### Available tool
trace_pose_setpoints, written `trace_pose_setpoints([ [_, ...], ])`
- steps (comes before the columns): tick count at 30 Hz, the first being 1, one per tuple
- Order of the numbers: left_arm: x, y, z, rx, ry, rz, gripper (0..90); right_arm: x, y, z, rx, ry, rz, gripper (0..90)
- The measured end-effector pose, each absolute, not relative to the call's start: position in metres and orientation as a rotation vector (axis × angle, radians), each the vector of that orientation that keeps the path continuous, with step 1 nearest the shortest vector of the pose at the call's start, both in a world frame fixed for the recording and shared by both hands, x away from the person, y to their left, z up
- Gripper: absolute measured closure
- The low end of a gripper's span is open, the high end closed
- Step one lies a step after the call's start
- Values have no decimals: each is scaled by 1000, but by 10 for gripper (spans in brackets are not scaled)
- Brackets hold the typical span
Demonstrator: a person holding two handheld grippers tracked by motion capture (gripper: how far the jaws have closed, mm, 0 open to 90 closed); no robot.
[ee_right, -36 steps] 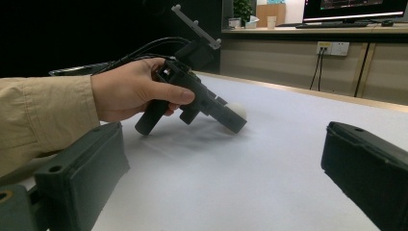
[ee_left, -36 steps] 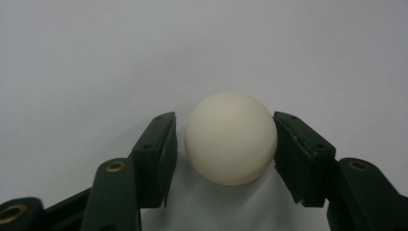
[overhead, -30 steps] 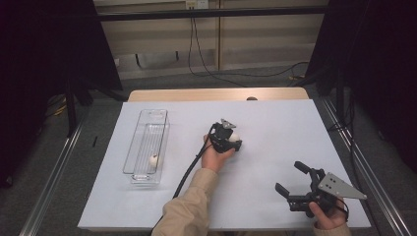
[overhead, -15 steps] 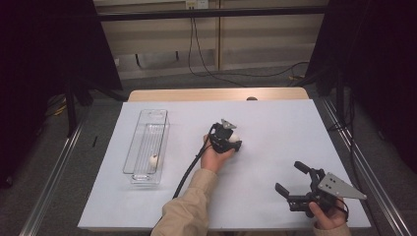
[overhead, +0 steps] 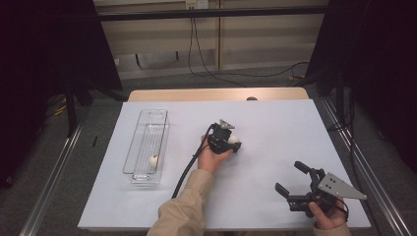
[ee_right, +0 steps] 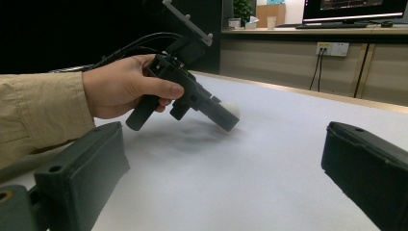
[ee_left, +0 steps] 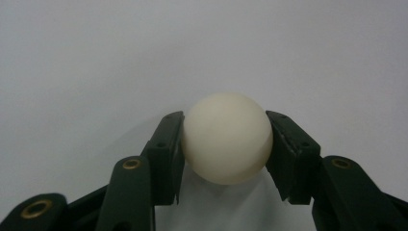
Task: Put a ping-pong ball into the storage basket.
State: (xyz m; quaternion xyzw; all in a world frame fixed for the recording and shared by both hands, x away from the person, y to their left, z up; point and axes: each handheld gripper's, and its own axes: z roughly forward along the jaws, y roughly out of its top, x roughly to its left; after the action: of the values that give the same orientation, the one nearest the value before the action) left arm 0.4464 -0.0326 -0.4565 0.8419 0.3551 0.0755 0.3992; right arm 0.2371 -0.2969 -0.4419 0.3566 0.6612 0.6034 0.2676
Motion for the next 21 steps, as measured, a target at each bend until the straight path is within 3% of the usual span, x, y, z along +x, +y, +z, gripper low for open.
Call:
trace_pose_setpoints([
  [21,438,-17,-453,2156,876,175,511,237,-296,-442,959,1789,1627,11],
])
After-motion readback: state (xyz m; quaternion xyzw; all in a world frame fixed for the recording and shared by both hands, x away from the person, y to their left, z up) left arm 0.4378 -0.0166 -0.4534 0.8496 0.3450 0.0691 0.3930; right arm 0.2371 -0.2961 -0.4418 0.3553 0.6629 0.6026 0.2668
